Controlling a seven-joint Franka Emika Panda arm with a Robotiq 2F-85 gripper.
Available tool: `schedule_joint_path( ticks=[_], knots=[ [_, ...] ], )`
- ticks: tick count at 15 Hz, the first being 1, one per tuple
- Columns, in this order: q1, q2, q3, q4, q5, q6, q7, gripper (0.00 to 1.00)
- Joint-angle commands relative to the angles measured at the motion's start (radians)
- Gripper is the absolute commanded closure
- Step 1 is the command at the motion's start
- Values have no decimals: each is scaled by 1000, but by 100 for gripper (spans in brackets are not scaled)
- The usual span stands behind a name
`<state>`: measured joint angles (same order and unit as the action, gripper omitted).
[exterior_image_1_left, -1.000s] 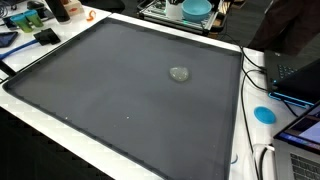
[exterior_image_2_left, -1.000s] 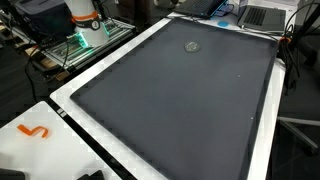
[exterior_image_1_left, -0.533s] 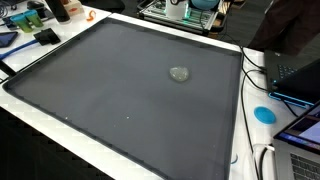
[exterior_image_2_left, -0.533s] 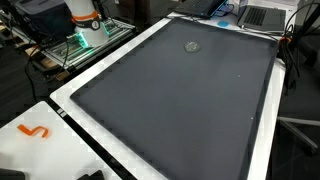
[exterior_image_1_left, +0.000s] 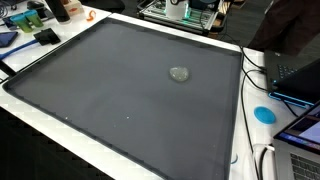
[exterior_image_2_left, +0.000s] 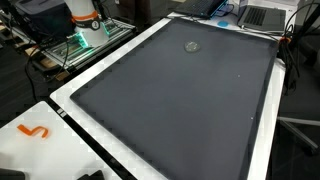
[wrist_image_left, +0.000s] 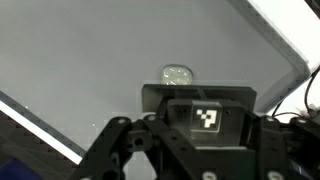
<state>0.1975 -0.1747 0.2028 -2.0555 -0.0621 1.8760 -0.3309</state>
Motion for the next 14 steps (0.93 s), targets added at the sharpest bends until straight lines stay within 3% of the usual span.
schedule_joint_path(
  ticks=[1, 8, 9, 14],
  knots=[
    [8, 2, -7, 3, -1, -3, 2, 44],
    [7, 9, -6, 7, -1, -3, 2, 44],
    [7, 9, -6, 7, -1, -3, 2, 69],
    [0, 74, -18, -55, -26, 34, -56, 69]
  ],
)
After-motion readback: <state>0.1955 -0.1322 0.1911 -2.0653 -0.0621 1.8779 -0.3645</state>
